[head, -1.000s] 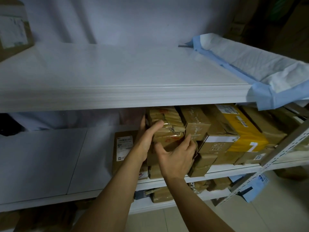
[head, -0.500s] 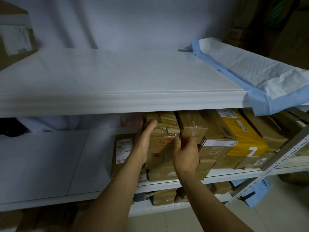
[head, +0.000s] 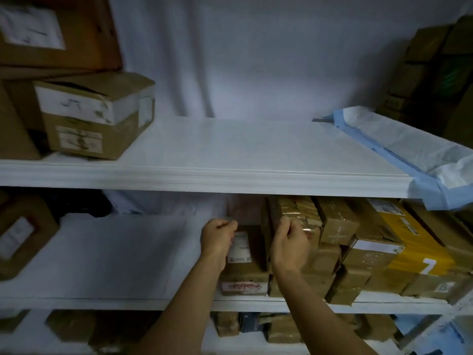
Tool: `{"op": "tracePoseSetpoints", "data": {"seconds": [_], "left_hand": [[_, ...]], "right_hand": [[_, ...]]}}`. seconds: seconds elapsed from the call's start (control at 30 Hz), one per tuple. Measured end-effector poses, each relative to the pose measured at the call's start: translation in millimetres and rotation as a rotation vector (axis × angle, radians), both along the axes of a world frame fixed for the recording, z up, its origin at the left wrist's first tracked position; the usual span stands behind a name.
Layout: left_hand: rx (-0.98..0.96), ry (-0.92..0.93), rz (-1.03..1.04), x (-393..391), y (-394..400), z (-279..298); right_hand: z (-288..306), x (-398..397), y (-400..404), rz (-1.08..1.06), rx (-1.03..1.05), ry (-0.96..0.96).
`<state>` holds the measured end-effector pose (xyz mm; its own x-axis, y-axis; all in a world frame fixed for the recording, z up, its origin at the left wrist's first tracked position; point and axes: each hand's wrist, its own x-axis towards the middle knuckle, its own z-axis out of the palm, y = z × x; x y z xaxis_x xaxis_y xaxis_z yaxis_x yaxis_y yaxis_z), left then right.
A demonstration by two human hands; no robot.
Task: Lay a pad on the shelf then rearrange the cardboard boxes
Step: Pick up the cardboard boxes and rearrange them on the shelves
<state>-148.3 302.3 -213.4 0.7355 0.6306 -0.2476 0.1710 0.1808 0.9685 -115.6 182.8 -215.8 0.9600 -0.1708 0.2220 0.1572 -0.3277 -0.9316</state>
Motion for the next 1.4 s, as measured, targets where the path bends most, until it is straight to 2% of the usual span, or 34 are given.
{"op": "tracePoseSetpoints", "data": {"seconds": [0.2, 0.37, 0.57, 0.7, 0.77, 0.93, 1.1, 1.23, 1.3, 1.4], "left_hand": [[0.195, -0.039, 0.094, -81, 94, 38], [0.283, -0.128, 0.247, -136, 169, 79], [0.424, -0.113, 0.398, -155, 219, 126], [0.53, -0.132, 0.399, -141, 229, 160], [0.518, -0.158, 0.379, -126, 236, 173], [0.395, -0.124, 0.328, -84, 264, 175], [0.276, -0.211, 0.281, -84, 257, 182], [0.078, -0.252, 0.241, -87, 256, 178], [0.002, -0.3, 0.247, -89, 255, 176], [-0.028, -0.359, 0.243, -99, 245, 180]], "right_hand": [[51, -57, 94, 0.191, 0.084, -0.077], [94, -88, 161, 0.41, 0.169, -0.057], [135, -86, 208, 0.547, 0.193, -0.031], [164, -64, 233, 0.59, 0.161, -0.021], [177, -51, 247, 0.612, 0.15, -0.013], [202, -29, 273, 0.685, 0.093, -0.149], [204, -16, 292, 0.727, -0.074, -0.173], [217, -37, 285, 0.653, -0.165, -0.125], [231, -47, 279, 0.592, -0.281, -0.126], [242, -63, 271, 0.508, -0.436, -0.11]]}}
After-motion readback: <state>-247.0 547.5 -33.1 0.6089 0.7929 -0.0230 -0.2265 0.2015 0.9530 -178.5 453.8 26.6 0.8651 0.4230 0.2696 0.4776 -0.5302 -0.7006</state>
